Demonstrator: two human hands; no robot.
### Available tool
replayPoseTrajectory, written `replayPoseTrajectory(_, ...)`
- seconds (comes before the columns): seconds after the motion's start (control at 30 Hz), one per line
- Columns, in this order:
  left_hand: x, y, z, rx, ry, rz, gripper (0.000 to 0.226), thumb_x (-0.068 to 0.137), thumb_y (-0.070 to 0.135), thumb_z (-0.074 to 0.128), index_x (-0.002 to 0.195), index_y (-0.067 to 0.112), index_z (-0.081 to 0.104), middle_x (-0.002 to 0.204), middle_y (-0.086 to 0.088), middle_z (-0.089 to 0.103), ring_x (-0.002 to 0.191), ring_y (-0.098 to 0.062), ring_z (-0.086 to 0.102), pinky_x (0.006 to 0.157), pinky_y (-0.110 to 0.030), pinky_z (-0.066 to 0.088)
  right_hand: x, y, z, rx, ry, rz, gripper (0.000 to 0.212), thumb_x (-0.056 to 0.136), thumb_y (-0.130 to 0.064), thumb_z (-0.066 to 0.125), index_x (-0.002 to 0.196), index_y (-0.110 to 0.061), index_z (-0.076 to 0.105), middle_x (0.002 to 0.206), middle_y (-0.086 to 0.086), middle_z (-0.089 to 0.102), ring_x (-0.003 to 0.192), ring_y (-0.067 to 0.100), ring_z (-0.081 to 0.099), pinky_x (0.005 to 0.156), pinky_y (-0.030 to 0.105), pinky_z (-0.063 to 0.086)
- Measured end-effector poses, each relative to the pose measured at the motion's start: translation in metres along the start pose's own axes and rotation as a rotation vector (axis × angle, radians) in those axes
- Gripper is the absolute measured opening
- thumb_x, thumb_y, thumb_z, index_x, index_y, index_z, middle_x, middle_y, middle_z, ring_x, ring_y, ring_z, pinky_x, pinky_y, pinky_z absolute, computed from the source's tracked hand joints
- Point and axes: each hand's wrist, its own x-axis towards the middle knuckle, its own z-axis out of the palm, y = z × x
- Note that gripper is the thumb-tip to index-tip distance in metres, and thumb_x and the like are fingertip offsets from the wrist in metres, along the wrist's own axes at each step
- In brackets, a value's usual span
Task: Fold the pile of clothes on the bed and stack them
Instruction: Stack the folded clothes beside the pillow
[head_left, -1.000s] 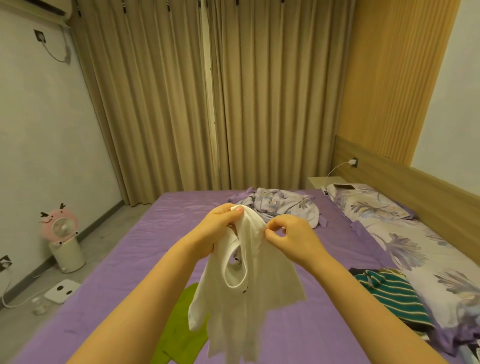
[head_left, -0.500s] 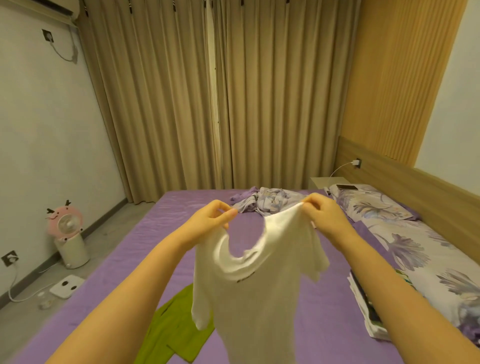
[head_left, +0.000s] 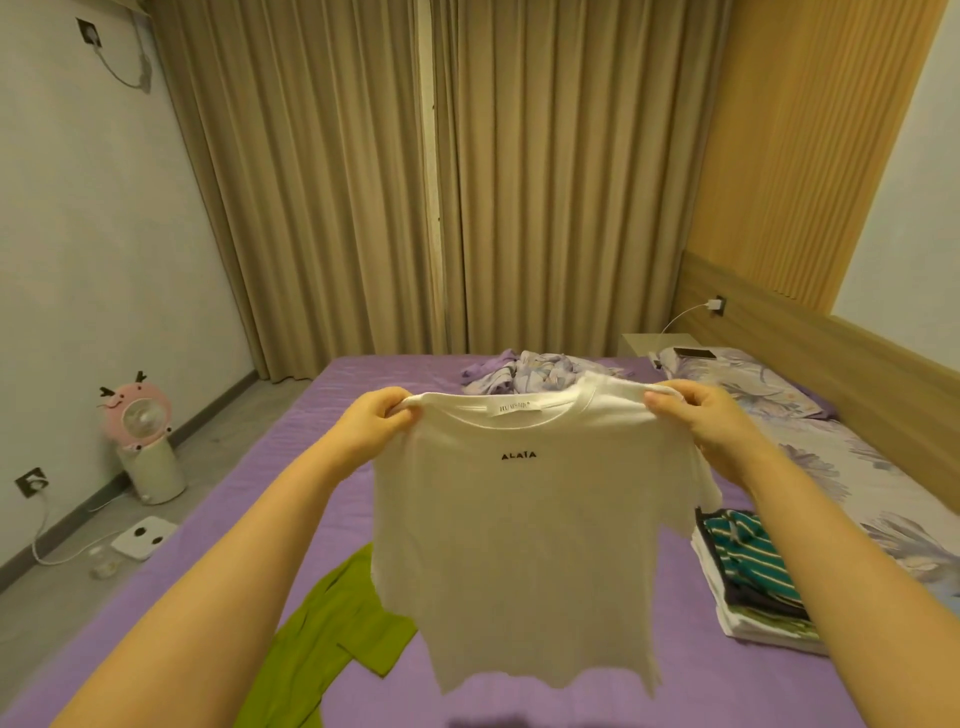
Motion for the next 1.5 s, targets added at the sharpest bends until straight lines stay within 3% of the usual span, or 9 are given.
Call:
replayPoseTrajectory(0.1,-0.005,-0.011,0.011,0.014,0.241,-0.039,0.037,0.089,0.033,0.064,0.073,0.001,0.053,0.065,-0.001,0.048,0.061,-0.016,0.041,0.057,-0.031,0.031,-0.006,0.009,-0.002,0.034,0.123,-0.051,0.012,0.092,-0.025,0.060,0.093,-0.029,0.071,0.085,-0.016,0.068,0.076,-0.003,0.059,0.067,0.021,0.043)
replayPoseTrajectory(0.2,-0.011,-0.020,0.019,-0.010,0.258,-0.030,0.039,0.086,0.036,0.067,0.074,0.000,0.058,0.066,-0.007,0.052,0.062,-0.015,0.044,0.058,-0.031,0.033,-0.016,0.023,-0.002,-0.017,0.156,-0.078,0.016,0.093,-0.023,0.059,0.091,-0.035,0.070,0.080,-0.022,0.069,0.073,-0.012,0.059,0.064,0.010,0.046)
replayPoseTrajectory(0.47,-0.002,-0.022,0.014,-0.047,-0.098,-0.063,0.031,0.083,0.043,0.070,0.067,0.017,0.067,0.059,0.006,0.053,0.054,-0.006,0.045,0.052,-0.023,0.034,-0.024,0.063,-0.016,-0.008,0.114,0.068,0.015,0.090,-0.025,0.063,0.086,-0.035,0.074,0.087,-0.015,0.073,0.074,-0.003,0.066,0.061,0.016,0.049)
replayPoseTrajectory(0.7,0.067,-0.012,0.006,0.200,-0.486,-0.144,0.032,0.084,0.051,0.065,0.069,0.022,0.071,0.061,0.010,0.063,0.054,-0.002,0.054,0.052,-0.018,0.042,0.018,0.068,-0.033,-0.091,0.023,0.191,0.012,0.087,-0.027,0.065,0.095,-0.024,0.074,0.089,-0.006,0.074,0.074,0.004,0.067,0.063,0.023,0.050)
replayPoseTrajectory(0.83,0.104,-0.073,0.075,0.345,-0.432,-0.140,0.030,0.092,0.037,0.059,0.072,0.015,0.061,0.062,0.007,0.050,0.059,-0.013,0.044,0.052,-0.024,0.033,0.047,0.118,-0.009,-0.363,0.024,0.263,0.011,0.089,-0.027,0.064,0.086,-0.020,0.072,0.082,-0.007,0.071,0.074,0.010,0.064,0.063,0.027,0.045)
replayPoseTrajectory(0.93,0.105,-0.144,0.152,0.390,-0.422,-0.151,0.025,0.097,0.025,0.051,0.075,0.013,0.052,0.078,-0.008,0.056,0.075,-0.026,0.050,0.060,-0.032,0.031,0.057,0.186,0.026,-0.598,-0.022,0.338,0.028,0.089,-0.020,0.060,0.062,-0.016,0.059,0.064,0.001,0.058,0.064,0.020,0.049,0.057,0.032,0.035)
replayPoseTrajectory(1.1,0.087,-0.244,0.253,0.567,-0.427,-0.173,0.021,0.095,0.025,0.051,0.095,0.014,0.069,0.096,-0.014,0.068,0.097,-0.032,0.058,0.068,-0.035,0.040,0.051,0.300,0.076,-0.854,-0.115,0.564,0.030,0.094,-0.023,0.052,0.066,-0.012,0.054,0.068,0.012,0.053,0.066,0.027,0.047,0.058,0.037,0.031)
replayPoseTrajectory(1.33,0.086,-0.299,0.328,-0.059,-0.435,-0.546,0.022,0.103,0.017,0.035,0.086,0.009,0.047,0.076,-0.008,0.055,0.057,-0.028,0.066,0.041,-0.030,0.049,0.041,0.382,0.101,-0.751,0.068,0.689,0.025,0.094,-0.018,0.054,0.076,-0.003,0.060,0.073,0.014,0.059,0.072,0.031,0.053,0.058,0.035,0.034)
replayPoseTrajectory(1.5,0.096,-0.319,0.354,-0.232,-0.358,-0.635,0.019,0.102,0.018,0.040,0.091,0.010,0.053,0.085,-0.009,0.058,0.068,-0.029,0.070,0.060,-0.041,0.058,0.055,0.412,0.105,-0.369,0.301,0.703,0.023,0.091,-0.016,0.059,0.075,-0.001,0.055,0.068,0.007,0.054,0.049,0.012,0.063,0.047,0.024,0.040)
